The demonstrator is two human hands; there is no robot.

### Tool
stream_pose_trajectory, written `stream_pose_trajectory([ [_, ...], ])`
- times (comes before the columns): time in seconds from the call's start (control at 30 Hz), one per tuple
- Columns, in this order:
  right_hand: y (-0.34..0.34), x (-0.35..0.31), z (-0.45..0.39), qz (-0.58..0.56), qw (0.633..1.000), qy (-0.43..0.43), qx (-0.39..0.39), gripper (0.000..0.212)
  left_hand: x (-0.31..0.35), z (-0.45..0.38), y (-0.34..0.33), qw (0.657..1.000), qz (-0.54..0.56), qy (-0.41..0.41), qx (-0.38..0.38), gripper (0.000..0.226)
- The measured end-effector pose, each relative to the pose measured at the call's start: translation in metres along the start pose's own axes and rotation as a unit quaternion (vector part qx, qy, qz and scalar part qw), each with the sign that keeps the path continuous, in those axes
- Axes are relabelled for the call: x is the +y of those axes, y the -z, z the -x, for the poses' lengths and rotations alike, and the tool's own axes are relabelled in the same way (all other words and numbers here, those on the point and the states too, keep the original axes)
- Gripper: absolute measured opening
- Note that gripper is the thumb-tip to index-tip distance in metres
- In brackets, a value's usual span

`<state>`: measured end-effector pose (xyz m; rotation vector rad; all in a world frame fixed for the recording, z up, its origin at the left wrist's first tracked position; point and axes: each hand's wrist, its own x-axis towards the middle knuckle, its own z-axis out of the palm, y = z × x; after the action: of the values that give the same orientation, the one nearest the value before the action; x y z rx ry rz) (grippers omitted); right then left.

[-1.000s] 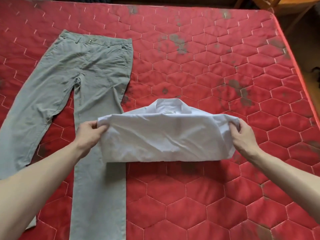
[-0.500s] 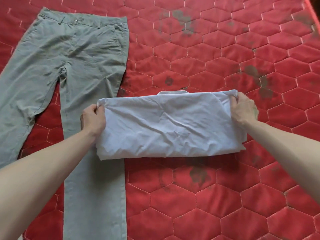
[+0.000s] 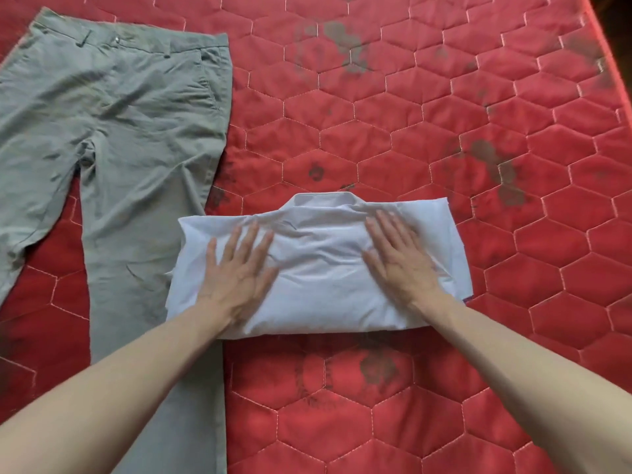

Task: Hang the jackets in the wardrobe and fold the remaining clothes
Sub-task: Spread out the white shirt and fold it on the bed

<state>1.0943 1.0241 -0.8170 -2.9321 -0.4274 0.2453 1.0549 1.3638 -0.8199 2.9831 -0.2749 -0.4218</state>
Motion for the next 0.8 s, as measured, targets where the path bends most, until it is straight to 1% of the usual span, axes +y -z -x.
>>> stream_pose_trajectory([
  [0.03, -0.001, 0.010, 0.003, 0.005, 0.999, -0.037, 0.006, 0.065, -0.009, -0.001, -0.005, 0.999, 0.001, 0.031, 0.007, 0.072],
  [0.1, -0.003, 0.021, 0.006, 0.020, 0.996, -0.082, 0.018, 0.067, -0.023, -0.002, -0.010, 0.998, 0.002, 0.060, 0.028, 0.074],
  [0.23, -0.006, 0.018, 0.007, 0.017, 0.988, -0.148, 0.041, 0.066, -0.037, -0.001, -0.007, 0.998, -0.006, 0.057, 0.023, 0.078],
  [0.3, -0.002, 0.018, 0.008, -0.001, 0.985, -0.165, 0.051, 0.064, -0.039, -0.001, -0.005, 0.997, -0.007, 0.070, 0.020, 0.079],
  [0.4, 0.004, 0.020, 0.010, -0.021, 0.980, -0.178, 0.088, 0.059, -0.035, 0.000, 0.002, 0.994, 0.001, 0.103, 0.029, 0.078],
  [0.47, 0.006, 0.021, 0.008, -0.003, 0.980, -0.170, 0.104, 0.058, -0.022, -0.001, 0.007, 0.995, 0.006, 0.085, 0.054, 0.075],
  [0.57, 0.007, 0.022, 0.009, 0.028, 0.981, -0.149, 0.121, 0.059, -0.002, -0.011, 0.013, 0.994, 0.013, 0.001, 0.108, 0.066],
  [0.6, 0.007, 0.023, 0.008, 0.037, 0.979, -0.149, 0.131, 0.060, 0.003, -0.017, 0.015, 0.992, 0.017, -0.011, 0.125, 0.062],
  [0.63, 0.008, 0.024, 0.007, 0.038, 0.976, -0.161, 0.140, 0.061, 0.006, -0.026, 0.018, 0.990, 0.022, -0.009, 0.139, 0.058],
  [0.7, 0.010, 0.030, 0.002, 0.014, 0.965, -0.207, 0.160, 0.063, 0.007, -0.046, 0.024, 0.987, 0.025, 0.025, 0.158, 0.049],
  [0.73, 0.011, 0.034, -0.002, -0.006, 0.961, -0.220, 0.166, 0.060, 0.006, -0.056, 0.027, 0.987, 0.015, 0.035, 0.158, 0.040],
  [0.8, 0.018, 0.043, -0.008, -0.038, 0.964, -0.205, 0.166, 0.047, 0.000, -0.069, 0.034, 0.986, 0.004, 0.015, 0.164, 0.019],
])
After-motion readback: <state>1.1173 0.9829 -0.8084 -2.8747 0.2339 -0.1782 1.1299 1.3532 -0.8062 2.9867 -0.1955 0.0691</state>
